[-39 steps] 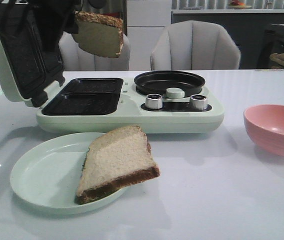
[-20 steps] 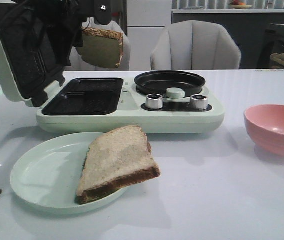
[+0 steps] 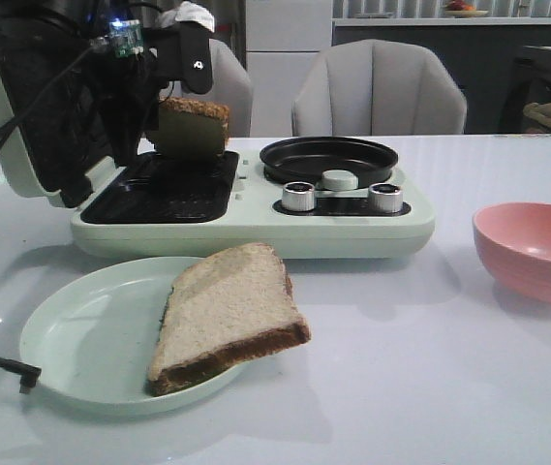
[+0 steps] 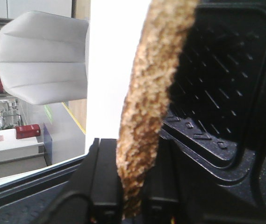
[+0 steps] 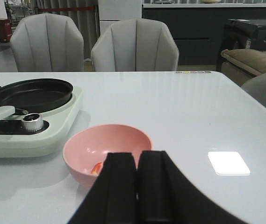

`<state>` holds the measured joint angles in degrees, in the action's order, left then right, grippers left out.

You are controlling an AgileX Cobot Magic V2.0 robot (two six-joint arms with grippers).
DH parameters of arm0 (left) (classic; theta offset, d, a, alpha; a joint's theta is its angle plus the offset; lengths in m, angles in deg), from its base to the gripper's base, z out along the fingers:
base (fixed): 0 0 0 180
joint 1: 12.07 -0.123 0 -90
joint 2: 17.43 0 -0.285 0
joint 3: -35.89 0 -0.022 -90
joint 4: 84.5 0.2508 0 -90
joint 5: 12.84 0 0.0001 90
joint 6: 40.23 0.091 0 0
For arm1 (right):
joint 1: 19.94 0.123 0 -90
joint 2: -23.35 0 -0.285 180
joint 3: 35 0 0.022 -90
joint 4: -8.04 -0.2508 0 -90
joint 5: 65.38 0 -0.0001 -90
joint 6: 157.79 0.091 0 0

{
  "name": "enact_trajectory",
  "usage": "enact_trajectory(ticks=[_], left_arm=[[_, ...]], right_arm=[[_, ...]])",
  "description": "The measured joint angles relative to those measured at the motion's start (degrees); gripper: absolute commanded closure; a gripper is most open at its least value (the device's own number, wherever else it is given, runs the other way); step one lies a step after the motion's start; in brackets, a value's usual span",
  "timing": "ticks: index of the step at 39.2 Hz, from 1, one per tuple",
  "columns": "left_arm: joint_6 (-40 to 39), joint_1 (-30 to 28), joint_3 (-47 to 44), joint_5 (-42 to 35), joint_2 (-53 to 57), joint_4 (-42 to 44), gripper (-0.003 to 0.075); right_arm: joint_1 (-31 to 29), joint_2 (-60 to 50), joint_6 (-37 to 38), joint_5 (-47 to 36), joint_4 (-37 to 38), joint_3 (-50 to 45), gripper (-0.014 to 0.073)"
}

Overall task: Make breakfast with bread and shrimp
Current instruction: 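Lower the bread onto the black plate and open the left gripper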

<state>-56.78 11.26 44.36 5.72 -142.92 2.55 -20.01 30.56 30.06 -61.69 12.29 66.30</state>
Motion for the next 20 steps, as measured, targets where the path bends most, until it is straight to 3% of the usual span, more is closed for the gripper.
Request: enact_trajectory(ticks=[20], left_arm=[[-0.5, -0.6, 0.0, 0.3, -3.7, -1.9, 0.0584]], right_arm=[[0.0, 0.0, 0.0, 0.0, 0.0, 0.0, 0.0454]])
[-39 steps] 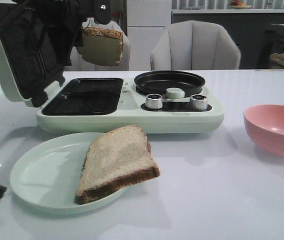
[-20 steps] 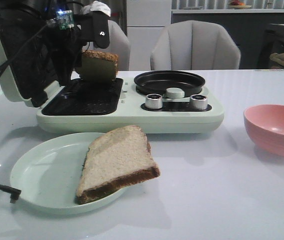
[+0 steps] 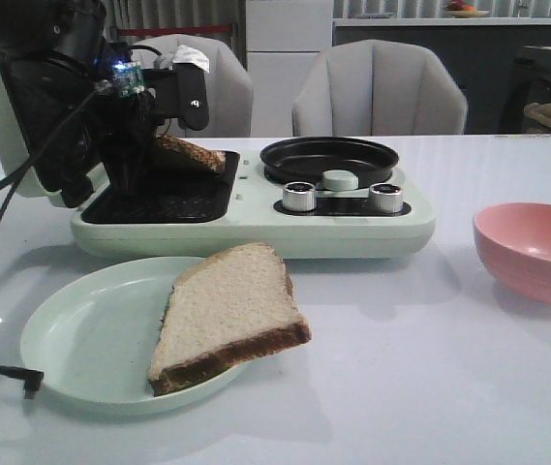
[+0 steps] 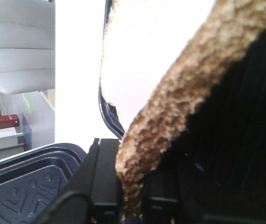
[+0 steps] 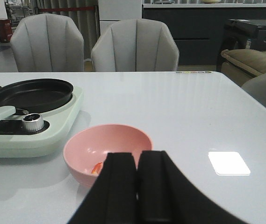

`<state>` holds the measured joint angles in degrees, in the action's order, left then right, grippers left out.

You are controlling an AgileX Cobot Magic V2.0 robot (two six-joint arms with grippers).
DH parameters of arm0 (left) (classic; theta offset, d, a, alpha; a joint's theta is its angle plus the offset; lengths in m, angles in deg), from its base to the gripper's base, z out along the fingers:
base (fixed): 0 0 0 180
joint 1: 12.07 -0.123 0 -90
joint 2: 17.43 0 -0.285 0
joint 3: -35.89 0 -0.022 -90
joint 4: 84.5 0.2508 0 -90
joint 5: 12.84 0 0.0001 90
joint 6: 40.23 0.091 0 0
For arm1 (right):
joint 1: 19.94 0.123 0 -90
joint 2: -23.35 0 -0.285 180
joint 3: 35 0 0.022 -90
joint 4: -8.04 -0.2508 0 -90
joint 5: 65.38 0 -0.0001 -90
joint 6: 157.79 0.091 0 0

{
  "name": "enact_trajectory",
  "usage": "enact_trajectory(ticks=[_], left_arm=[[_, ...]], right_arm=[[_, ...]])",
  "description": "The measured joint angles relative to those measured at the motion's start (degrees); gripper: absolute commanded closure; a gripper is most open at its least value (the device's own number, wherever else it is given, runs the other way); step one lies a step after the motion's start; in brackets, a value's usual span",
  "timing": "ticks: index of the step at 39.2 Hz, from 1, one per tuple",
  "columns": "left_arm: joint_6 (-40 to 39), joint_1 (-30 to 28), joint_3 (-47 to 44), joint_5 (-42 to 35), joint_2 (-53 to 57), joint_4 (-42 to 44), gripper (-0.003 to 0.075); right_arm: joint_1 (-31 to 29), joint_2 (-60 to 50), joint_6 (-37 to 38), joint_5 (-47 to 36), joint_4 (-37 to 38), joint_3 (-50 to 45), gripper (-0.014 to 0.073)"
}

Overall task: Make breakfast with bread and shrimp
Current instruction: 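Lower the bread onto the black plate and open the left gripper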

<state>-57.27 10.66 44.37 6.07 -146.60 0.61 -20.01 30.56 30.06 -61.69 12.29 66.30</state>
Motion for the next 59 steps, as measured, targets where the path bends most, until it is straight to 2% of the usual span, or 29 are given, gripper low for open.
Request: enact_trajectory(ticks=[10, 13, 16, 19, 24, 32, 41, 49, 59], left_arm=[[0.0, 0.0, 0.0, -0.8, -0.4, -0.6, 0.0564], [0.0, -0.3, 0.0, -1.8, -0.9, -0.9, 0.0517], [0.0, -0.6, 0.0, -2.7, -1.1, -1.0, 0.0423], [0.0, -0.6, 0.0, -2.9, -1.1, -1.0, 0.0367], [0.0, -0.6, 0.2, -2.6, -1.1, -1.0, 0.0327], [0.0, -0.6, 0.5, -2.1, -1.1, -1.4, 0.0317], [0.0, 0.0, 0.6, -0.4, -1.1, -2.5, 0.0157], [-0.1, 0.9, 0.3, 1.6, -0.2, -2.5, 0.0155], [-0.1, 1.8, -4.4, 1.1, 4.0, -5.4, 0.0155]], right_arm=[[0.0, 0.0, 0.0, 0.0, 0.0, 0.0, 0.0454], [0.0, 0.0, 0.0, 0.0, 0.0, 0.0, 0.0454], [0.0, 0.0, 0.0, 0.0, 0.0, 0.0, 0.0454], [0.0, 0.0, 0.0, 0.0, 0.0, 0.0, 0.0454], [0.0, 0.0, 0.0, 0.0, 0.0, 0.0, 0.0454], [0.0, 0.0, 0.0, 0.0, 0.0, 0.0, 0.0454], [0.0, 0.0, 0.0, 0.0, 0.0, 0.0, 0.0454], [0.0, 0.0, 0.0, 0.0, 0.0, 0.0, 0.0454], [0.0, 0.0, 0.0, 0.0, 0.0, 0.0, 0.0454]])
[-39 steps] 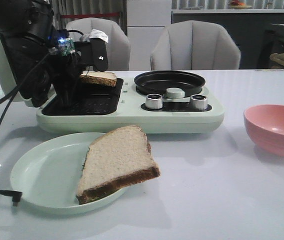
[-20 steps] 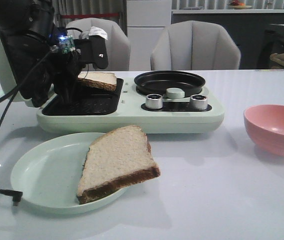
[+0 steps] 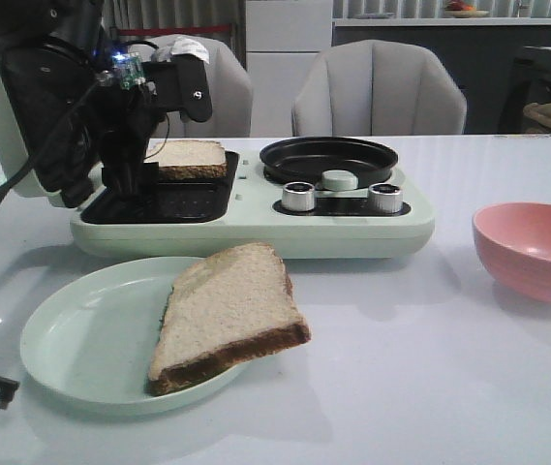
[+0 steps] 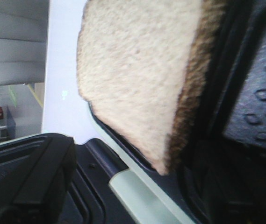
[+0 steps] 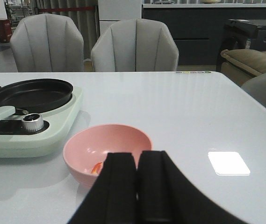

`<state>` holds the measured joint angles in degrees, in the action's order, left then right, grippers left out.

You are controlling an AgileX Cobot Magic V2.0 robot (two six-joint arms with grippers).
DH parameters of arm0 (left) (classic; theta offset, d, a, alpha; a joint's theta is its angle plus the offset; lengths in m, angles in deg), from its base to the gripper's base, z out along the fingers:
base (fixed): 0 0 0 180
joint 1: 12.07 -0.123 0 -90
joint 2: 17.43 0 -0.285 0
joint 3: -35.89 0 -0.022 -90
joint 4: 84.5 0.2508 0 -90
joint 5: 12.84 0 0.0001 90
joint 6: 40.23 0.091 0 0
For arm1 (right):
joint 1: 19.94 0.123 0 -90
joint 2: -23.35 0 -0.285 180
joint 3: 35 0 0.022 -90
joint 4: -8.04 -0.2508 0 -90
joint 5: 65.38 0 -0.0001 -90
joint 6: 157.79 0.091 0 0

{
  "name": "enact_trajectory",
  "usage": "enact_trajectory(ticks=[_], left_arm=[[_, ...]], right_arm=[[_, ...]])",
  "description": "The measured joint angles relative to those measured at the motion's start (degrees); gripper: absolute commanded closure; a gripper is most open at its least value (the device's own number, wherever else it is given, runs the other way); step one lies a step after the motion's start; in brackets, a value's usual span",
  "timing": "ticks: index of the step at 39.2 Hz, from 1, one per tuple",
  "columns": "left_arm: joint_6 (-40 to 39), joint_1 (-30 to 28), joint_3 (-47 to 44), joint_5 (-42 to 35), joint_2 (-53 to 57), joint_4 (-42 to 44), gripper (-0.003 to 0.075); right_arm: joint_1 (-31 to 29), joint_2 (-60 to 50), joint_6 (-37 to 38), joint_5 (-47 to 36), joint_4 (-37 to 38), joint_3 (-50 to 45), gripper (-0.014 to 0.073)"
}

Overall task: Make breakfast with bread and shrimp
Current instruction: 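Lower the bread onto the black plate and open the left gripper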

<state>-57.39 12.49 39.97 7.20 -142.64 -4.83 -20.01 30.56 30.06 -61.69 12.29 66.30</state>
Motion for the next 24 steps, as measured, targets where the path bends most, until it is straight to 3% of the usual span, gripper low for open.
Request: enact_trajectory(ticks=[16, 24], left_arm=[[0.0, 1.5, -6.4, 0.1, 9.7, -4.0, 0.0155], [0.0, 2.8, -7.0, 1.0, 17.8, -11.5, 0.0155]], right_arm=[[0.0, 0.0, 0.0, 0.0, 0.0, 0.0, 0.0454], [0.0, 0.0, 0.0, 0.0, 0.0, 0.0, 0.0454]])
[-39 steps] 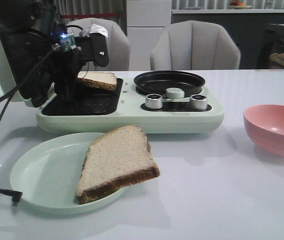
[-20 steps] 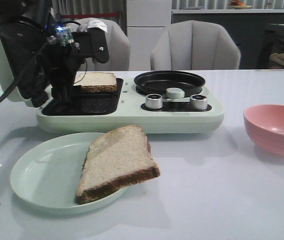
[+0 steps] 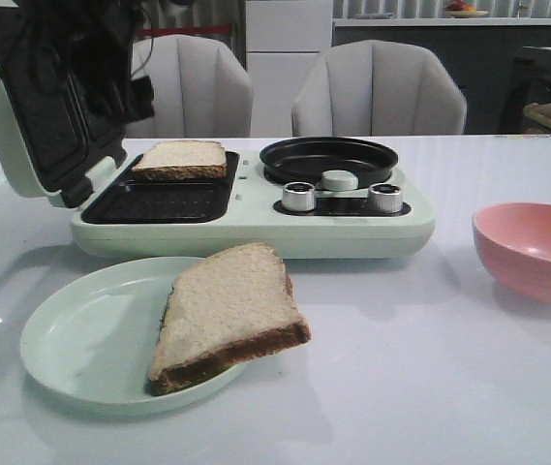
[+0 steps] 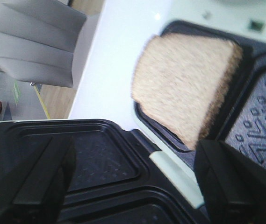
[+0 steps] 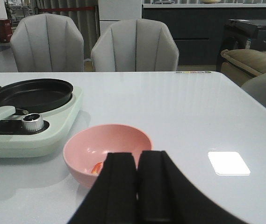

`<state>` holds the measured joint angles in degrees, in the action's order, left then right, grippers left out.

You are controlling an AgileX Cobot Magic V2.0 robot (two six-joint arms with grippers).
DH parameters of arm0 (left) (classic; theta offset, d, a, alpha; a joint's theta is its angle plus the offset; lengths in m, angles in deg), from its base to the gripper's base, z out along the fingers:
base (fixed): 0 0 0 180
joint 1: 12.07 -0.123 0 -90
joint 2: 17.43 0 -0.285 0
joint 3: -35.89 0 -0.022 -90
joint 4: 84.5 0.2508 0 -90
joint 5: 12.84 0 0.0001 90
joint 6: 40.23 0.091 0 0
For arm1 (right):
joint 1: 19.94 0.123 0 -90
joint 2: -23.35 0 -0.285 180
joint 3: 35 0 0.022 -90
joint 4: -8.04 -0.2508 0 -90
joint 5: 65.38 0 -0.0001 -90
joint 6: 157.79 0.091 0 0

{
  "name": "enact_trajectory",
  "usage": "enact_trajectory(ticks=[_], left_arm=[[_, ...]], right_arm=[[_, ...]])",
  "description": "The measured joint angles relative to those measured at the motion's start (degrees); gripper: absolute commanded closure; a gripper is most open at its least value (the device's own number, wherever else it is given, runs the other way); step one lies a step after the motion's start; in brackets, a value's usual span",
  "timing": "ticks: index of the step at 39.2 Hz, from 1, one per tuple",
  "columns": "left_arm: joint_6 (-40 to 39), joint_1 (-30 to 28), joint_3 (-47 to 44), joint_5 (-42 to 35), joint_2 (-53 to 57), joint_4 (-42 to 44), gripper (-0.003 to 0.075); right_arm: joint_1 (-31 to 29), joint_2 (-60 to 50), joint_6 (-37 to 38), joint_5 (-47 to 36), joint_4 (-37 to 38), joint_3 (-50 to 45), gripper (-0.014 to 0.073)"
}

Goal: Make breakfast with bread and shrimp

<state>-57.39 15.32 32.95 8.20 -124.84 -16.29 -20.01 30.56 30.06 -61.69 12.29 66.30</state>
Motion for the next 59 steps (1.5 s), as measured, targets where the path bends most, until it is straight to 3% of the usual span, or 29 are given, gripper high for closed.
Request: enact_trajectory(ticks=[21, 29, 45, 59], left_arm=[[0.0, 0.4, -0.5, 8.7, 21.9, -24.2, 0.0155], [-5.2, -0.4, -2.2, 11.6, 29.2, -30.3, 0.0155], [-15.3, -8.1, -23.4, 4.3, 49.1, -34.6, 0.0155], [-16.4, -10.0, -37.5, 4.3, 70.2, -39.1, 0.0155]], right_arm=[[0.0, 0.0, 0.0, 0.0, 0.0, 0.0, 0.0454], [0.0, 0.0, 0.0, 0.0, 0.0, 0.0, 0.0454], [0.0, 0.0, 0.0, 0.0, 0.0, 0.0, 0.0454], [0.0, 0.0, 0.0, 0.0, 0.0, 0.0, 0.0454]])
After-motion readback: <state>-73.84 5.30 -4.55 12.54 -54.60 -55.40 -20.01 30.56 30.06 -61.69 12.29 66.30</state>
